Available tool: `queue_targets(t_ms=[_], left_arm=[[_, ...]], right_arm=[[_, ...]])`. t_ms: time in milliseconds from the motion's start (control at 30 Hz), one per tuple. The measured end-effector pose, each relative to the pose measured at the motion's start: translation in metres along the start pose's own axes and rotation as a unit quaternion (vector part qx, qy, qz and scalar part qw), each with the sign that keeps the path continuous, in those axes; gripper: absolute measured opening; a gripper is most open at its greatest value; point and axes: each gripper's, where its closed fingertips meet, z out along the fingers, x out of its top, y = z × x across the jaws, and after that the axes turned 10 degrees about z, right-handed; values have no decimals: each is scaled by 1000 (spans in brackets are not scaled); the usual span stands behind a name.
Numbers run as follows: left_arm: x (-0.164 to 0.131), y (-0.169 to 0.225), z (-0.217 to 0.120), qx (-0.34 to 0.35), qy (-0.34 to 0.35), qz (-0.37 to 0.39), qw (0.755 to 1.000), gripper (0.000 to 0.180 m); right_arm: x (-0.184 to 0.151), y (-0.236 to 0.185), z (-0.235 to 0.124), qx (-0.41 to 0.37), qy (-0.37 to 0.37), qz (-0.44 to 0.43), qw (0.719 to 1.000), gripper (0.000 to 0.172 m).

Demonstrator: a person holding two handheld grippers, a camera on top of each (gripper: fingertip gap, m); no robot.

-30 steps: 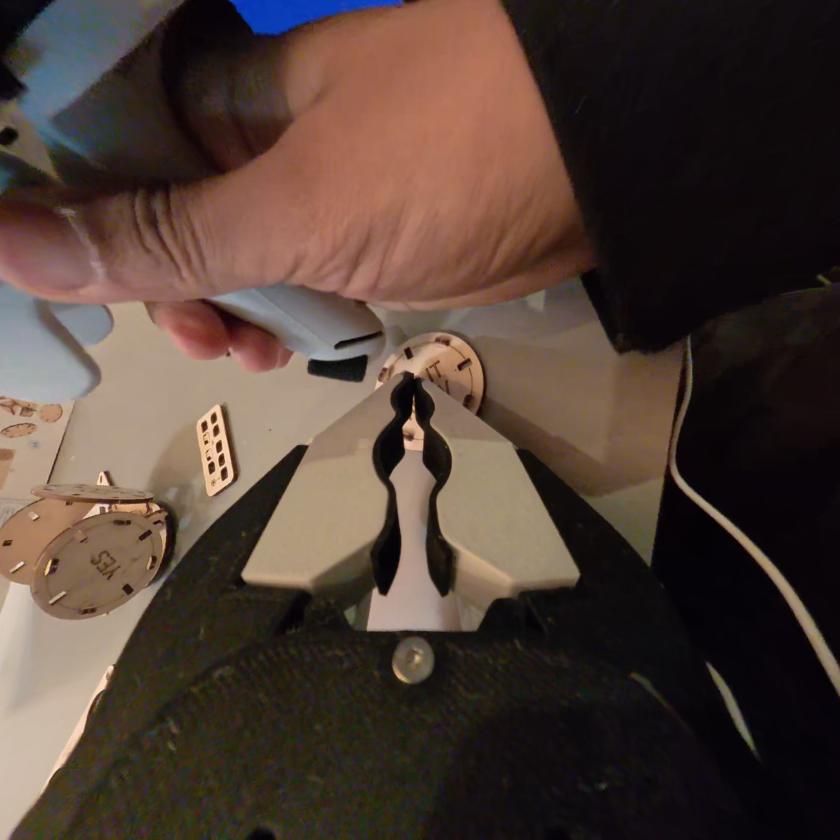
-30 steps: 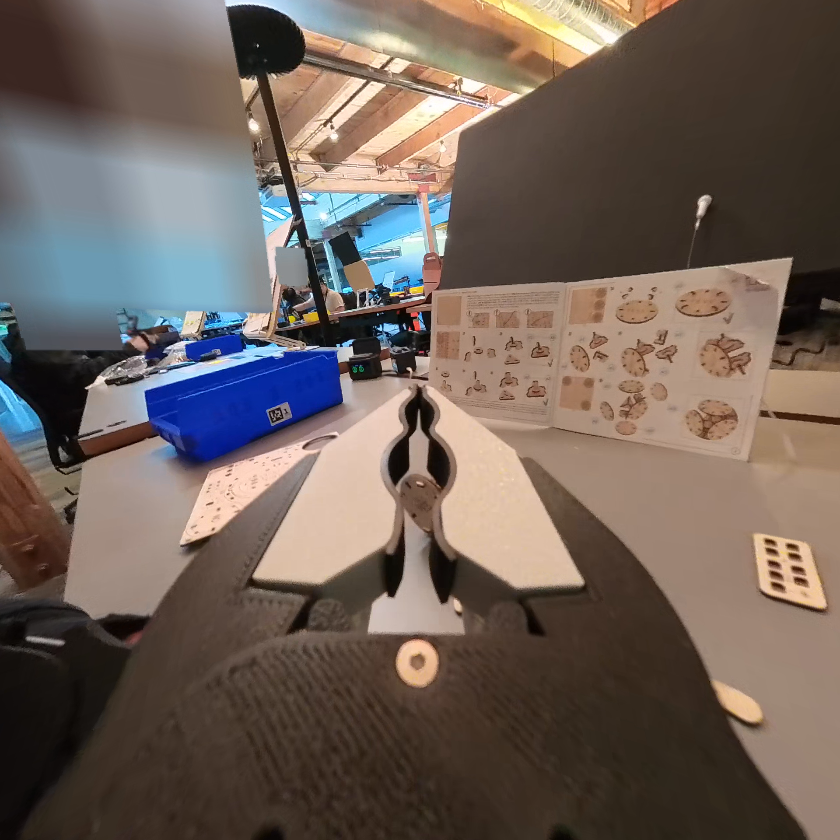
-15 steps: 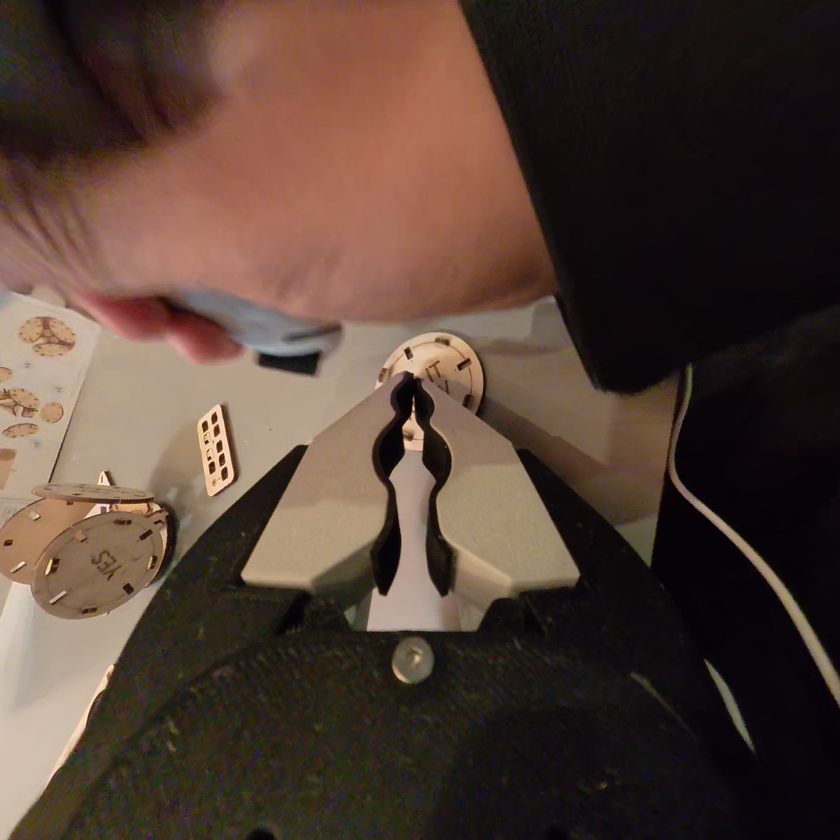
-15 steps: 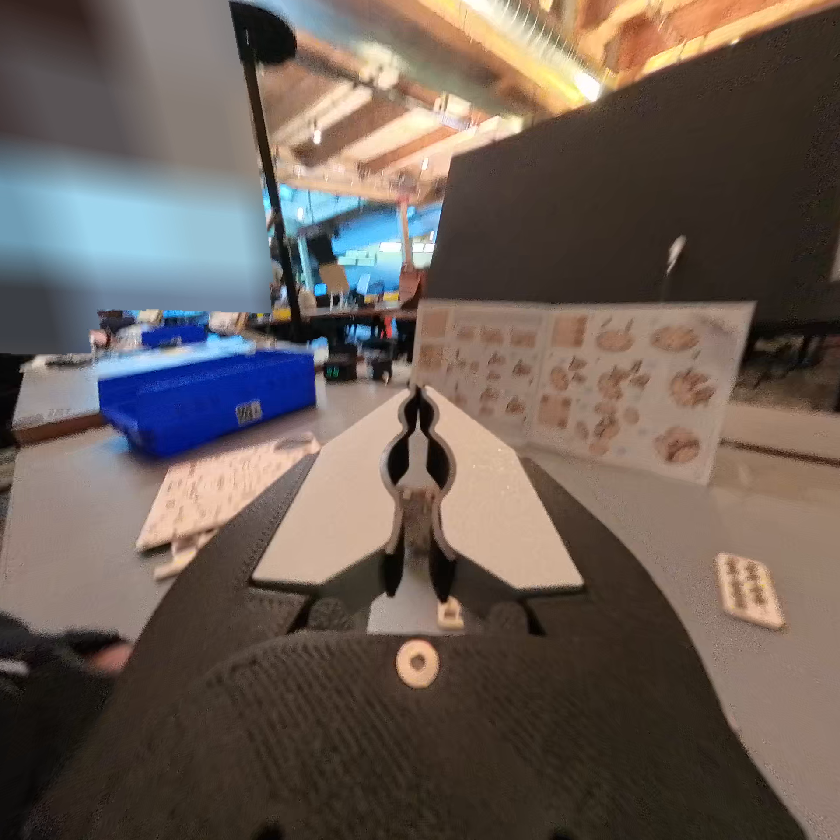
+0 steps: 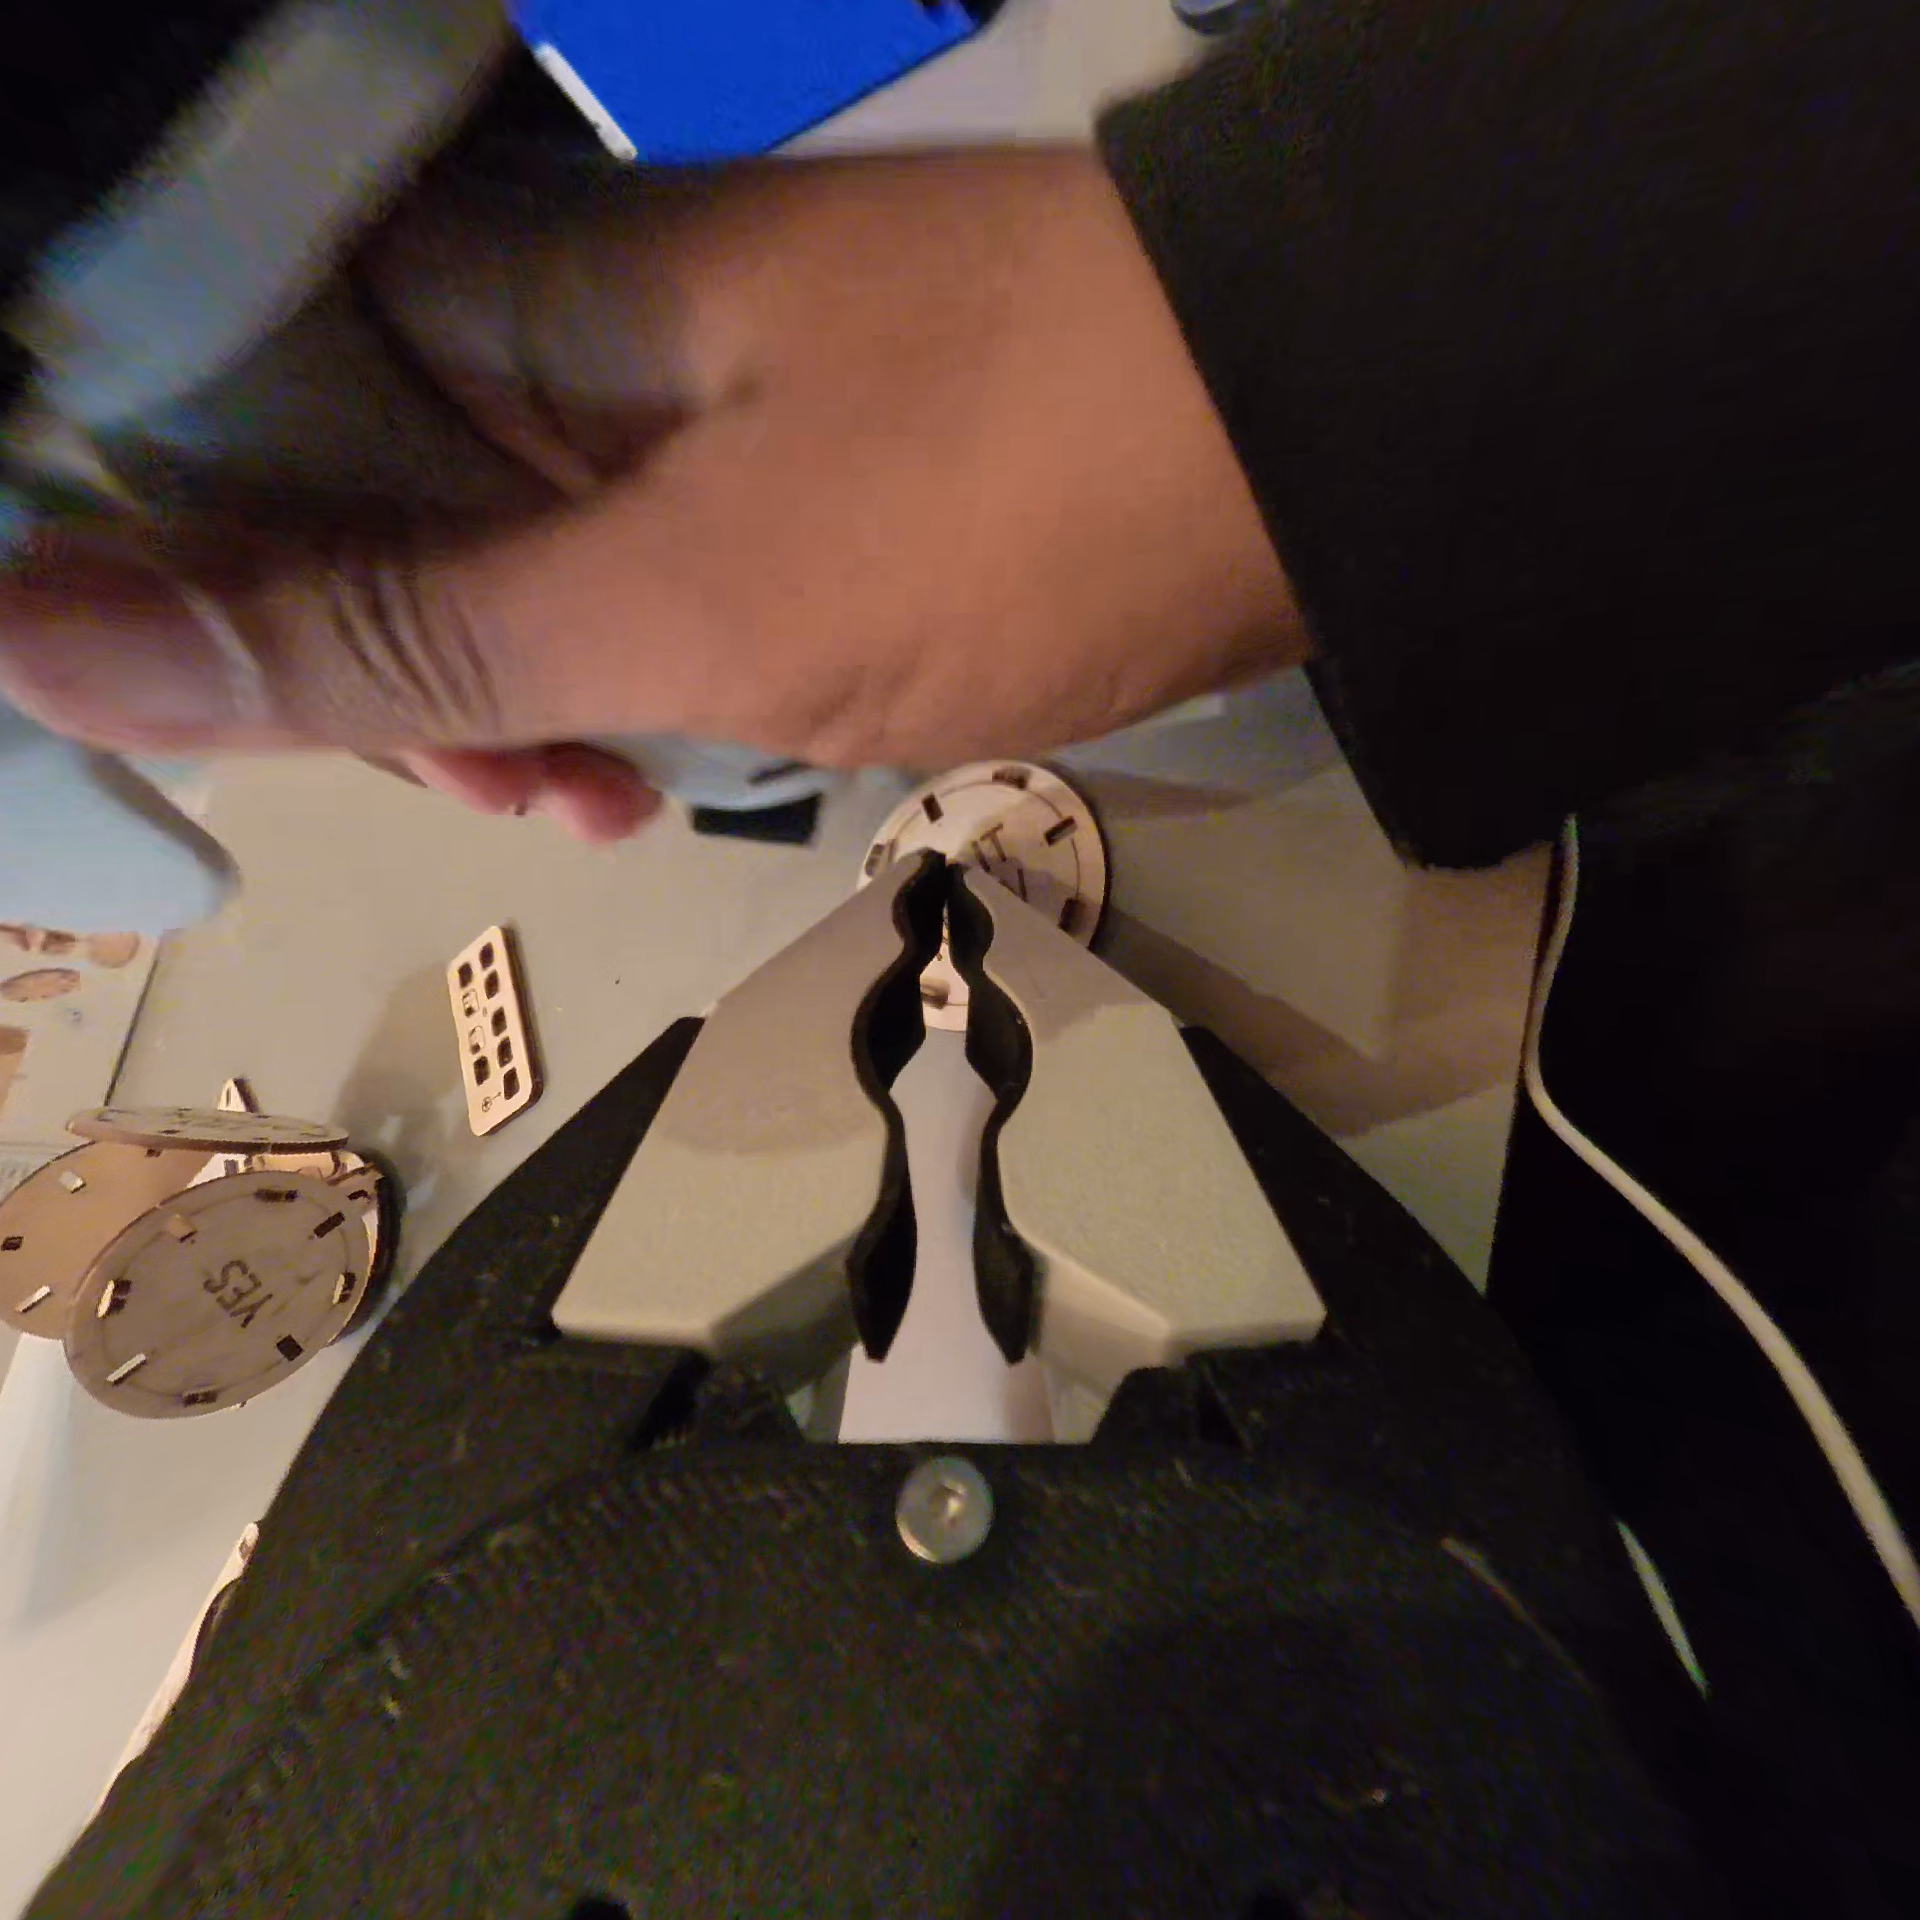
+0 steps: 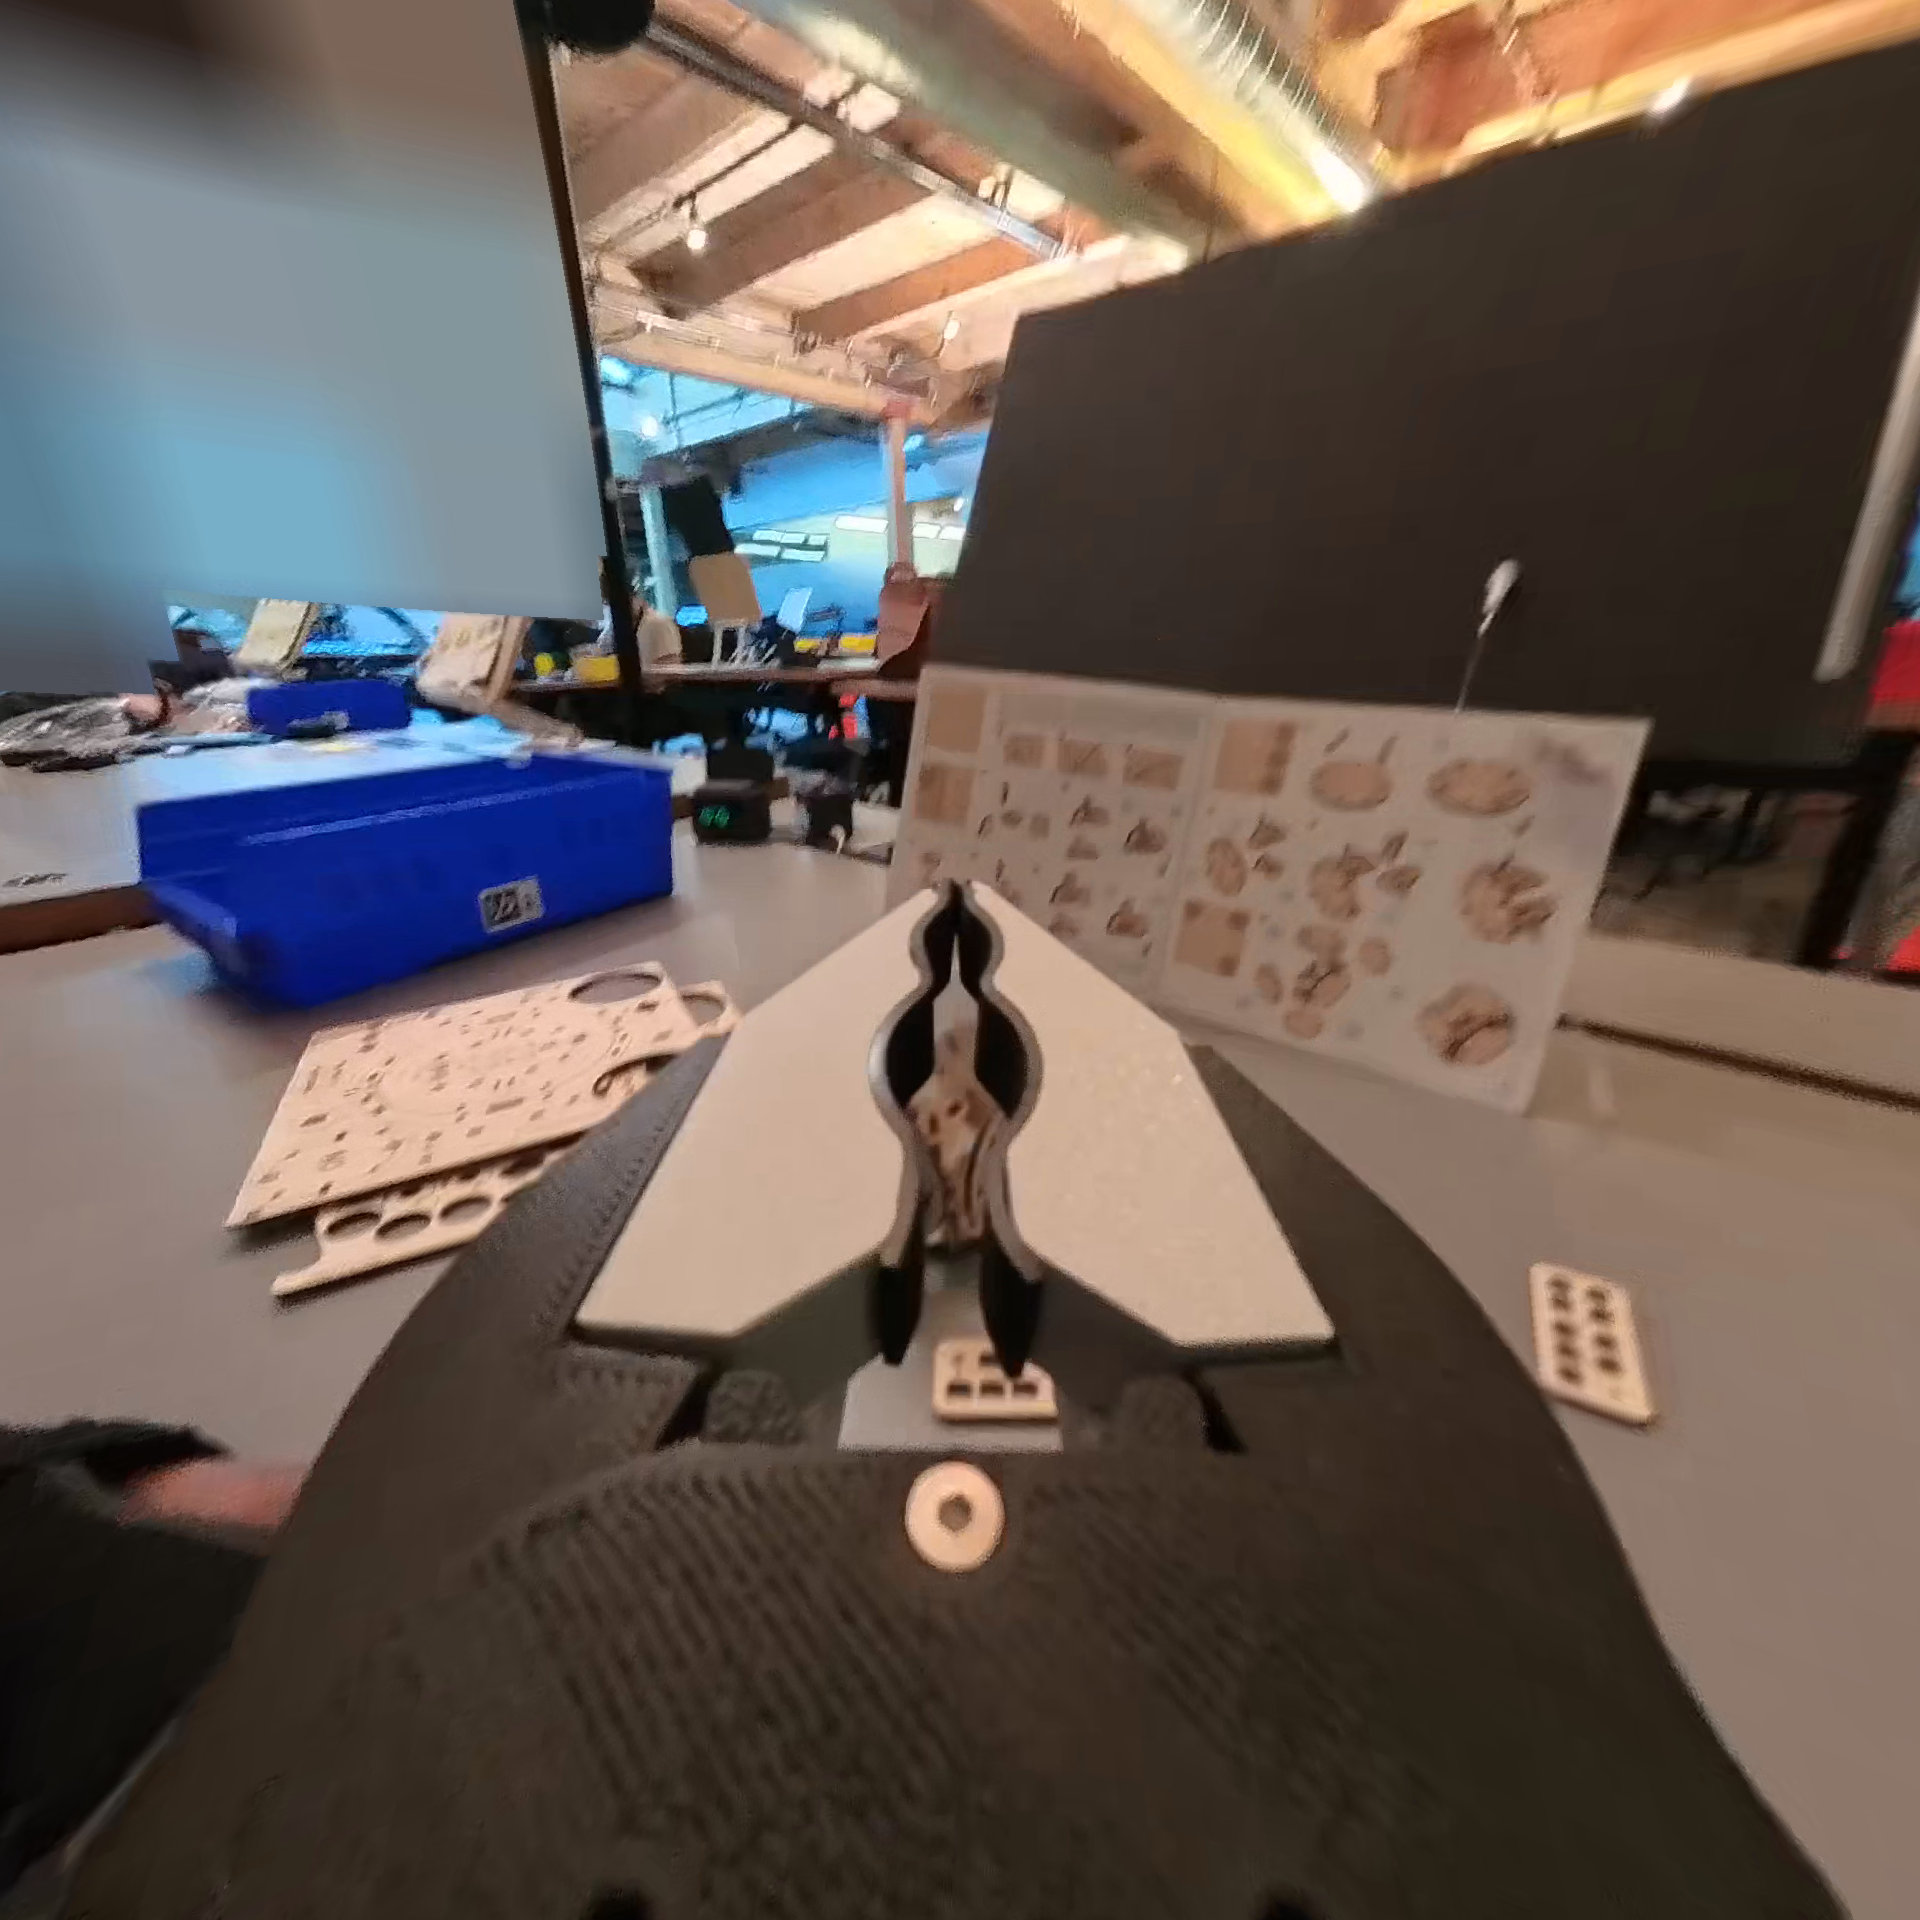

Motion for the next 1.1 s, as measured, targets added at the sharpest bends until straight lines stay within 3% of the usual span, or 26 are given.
queue_targets(t_ms=[100,233,400,533,700,833,1000,1100], left_arm=[[0,0,0,1,0,1,1000,0],[-1,0,1,-2,0,-2,1000,0],[-1,-1,1,1,0,1,1000,0],[-1,-1,1,-1,0,-1,1000,0],[0,0,1,0,0,1,1000,0],[0,0,1,-2,0,-1,1000,0],[0,0,0,0,0,1,1000,0],[0,0,0,-2,0,-1,1000,0]], right_arm=[[20,-3,1,5,26,-4,1000,0],[-30,-11,7,27,-38,14,999,0],[14,-9,7,15,24,15,999,0],[-26,-11,9,26,-22,24,999,0],[10,-6,7,11,26,23,999,0],[-25,-10,7,25,-24,25,999,0],[8,-7,4,13,20,19,1000,0],[-18,-8,4,17,-14,23,999,0]])
